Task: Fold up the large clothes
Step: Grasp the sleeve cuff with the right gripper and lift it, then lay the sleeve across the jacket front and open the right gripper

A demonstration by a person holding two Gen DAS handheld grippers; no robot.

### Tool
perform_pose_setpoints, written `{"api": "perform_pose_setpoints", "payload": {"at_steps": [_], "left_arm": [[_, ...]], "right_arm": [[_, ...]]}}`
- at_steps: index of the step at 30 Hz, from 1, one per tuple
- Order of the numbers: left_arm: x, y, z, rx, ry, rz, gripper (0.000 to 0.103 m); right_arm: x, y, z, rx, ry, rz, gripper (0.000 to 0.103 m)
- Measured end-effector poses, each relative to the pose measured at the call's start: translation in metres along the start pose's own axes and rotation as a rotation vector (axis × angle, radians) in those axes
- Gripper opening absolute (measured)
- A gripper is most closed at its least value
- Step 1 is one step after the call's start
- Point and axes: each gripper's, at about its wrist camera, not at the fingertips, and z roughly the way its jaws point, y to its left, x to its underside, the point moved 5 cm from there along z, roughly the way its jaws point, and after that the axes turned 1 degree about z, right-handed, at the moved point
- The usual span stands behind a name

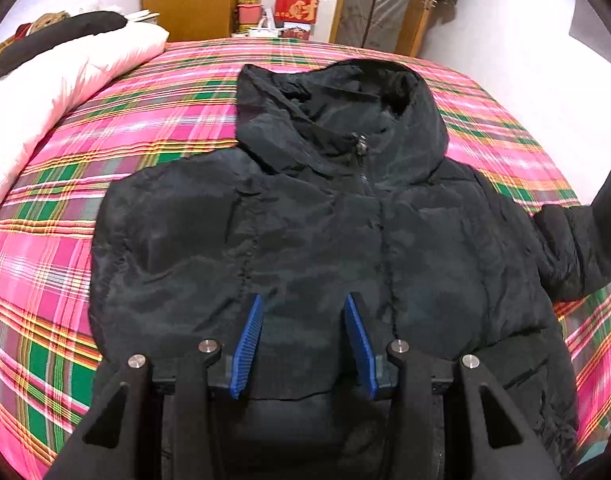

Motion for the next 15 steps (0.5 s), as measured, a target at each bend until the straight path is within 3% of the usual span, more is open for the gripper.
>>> {"api": "perform_pose_setpoints", "payload": {"at_steps": [6,11,15], "left_arm": [[-0.01,0.016,-0.012,0.004,-0.03,-0.051,0.045],[-0.015,0.029,-0.021,0.011,-0.045,-0.095,0.045],[-0.021,0.043,-0.029,0.013,-0.066,-0.133,0.045]], "right_arm": [[0.015,0.098,-0.001,-0.15,0.049,-0.121,0.007],[0.063,0.167,0.023,-0.262,0.151,-0.2,0.007],[0.121,0.206,0.062,-0.318,0.269,-0.26,0.007]]}}
